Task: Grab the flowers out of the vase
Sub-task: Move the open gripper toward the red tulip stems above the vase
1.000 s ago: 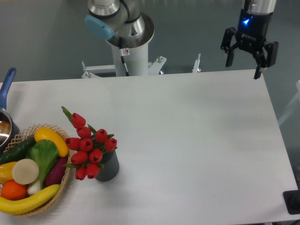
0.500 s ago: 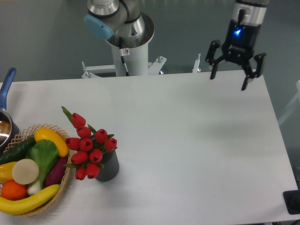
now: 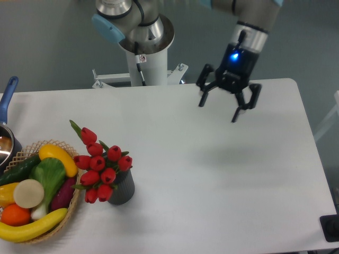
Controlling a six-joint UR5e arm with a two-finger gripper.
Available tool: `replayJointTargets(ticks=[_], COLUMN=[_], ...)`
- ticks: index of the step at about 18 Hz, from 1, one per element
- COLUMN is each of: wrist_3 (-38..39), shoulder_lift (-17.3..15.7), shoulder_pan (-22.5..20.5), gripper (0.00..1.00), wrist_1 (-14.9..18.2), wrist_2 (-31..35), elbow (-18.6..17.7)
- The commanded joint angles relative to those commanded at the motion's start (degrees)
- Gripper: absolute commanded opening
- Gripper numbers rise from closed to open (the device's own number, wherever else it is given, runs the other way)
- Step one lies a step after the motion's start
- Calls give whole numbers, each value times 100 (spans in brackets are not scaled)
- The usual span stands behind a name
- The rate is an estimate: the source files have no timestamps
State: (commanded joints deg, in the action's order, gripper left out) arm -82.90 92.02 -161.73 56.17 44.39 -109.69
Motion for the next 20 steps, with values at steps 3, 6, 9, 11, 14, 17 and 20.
replayJointTargets(ticks=[3,6,9,11,14,17,20], wrist_3=[248,791,1213,1311,1320,1242,1250], shoulder_lift=[105,158,369,457,527,667,668], shoulder_pan=[263,457,782,792,835,1019,1187], gripper=[100,100,100,100,100,100,100], wrist_1=[-149,-237,-527,-580,-607,-659,-747], wrist_2=[-9,-18,-463,-1009,-1063,-1029,-1020], elbow=[0,9,18,18,9,26,18])
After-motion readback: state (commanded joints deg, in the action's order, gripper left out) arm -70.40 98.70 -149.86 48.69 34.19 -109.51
